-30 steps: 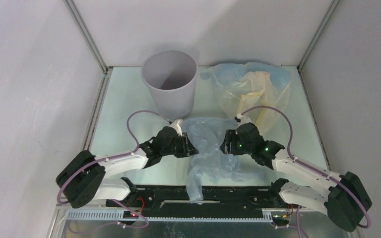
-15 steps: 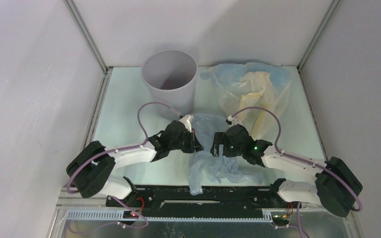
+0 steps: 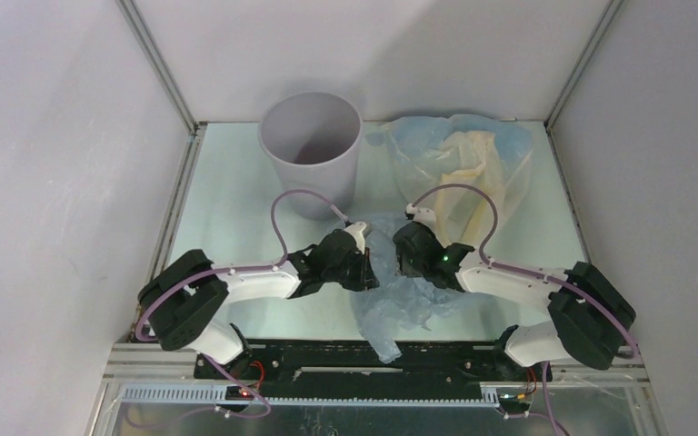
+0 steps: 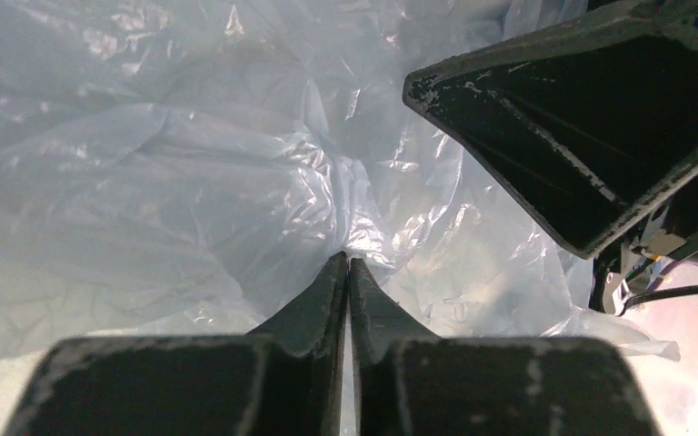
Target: Put the trash bags into the trash bin
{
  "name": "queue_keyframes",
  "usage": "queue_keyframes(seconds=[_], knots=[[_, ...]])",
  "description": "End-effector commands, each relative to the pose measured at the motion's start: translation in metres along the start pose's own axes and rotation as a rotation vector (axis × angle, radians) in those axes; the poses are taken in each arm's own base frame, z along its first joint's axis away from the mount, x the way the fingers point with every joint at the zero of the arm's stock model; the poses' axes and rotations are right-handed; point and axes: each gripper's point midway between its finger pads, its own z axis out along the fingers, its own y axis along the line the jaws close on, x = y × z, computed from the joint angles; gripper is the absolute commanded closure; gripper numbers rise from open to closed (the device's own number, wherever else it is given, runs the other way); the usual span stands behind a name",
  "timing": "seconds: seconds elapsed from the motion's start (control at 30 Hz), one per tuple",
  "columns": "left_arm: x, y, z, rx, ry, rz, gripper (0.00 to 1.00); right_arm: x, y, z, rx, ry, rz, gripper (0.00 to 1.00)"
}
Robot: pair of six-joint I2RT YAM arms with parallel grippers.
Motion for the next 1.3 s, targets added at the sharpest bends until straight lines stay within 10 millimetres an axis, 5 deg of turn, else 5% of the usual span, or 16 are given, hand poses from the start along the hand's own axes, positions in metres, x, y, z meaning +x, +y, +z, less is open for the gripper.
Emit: queue_keyframes(seconds=[0.0,0.1,0.17,0.43,0.67,0.93,1.27], knots=[[-0.025,-0.007,-0.013,-0.024,-0.076,0.053,0.84,-0.007,0.0,0.001,0.061,-0.012,-0.067,0.6],[-0.034,-0.008,-0.03,-0.044,-0.116,0.064,0.65,-0.009,0.009,-0.003,0.021,-0.008,-0.084,0.9],[-0.038,-0.008,-0.044,-0.058,-0.142,0.064,0.56,-0.012,0.014,-0.01,-0.008,-0.015,-0.087,1.0],[-0.055,0.013,-0.114,-0.189,-0.291,0.041,0.38,-0.038,0.025,-0.063,-0.125,-0.095,-0.084,1.0],[-0.075,0.013,-0.17,-0.135,-0.411,-0.013,0.39,-0.075,0.039,-0.126,-0.252,-0.199,-0.062,1.0],[-0.114,0.009,-0.247,-0.213,-0.558,-0.01,0.41,-0.155,0.062,-0.191,-0.312,-0.381,-0.075,1.0],[-0.192,-0.011,-0.314,-0.243,-0.72,0.012,0.39,-0.247,0.118,-0.197,-0.313,-0.466,-0.167,1.0]])
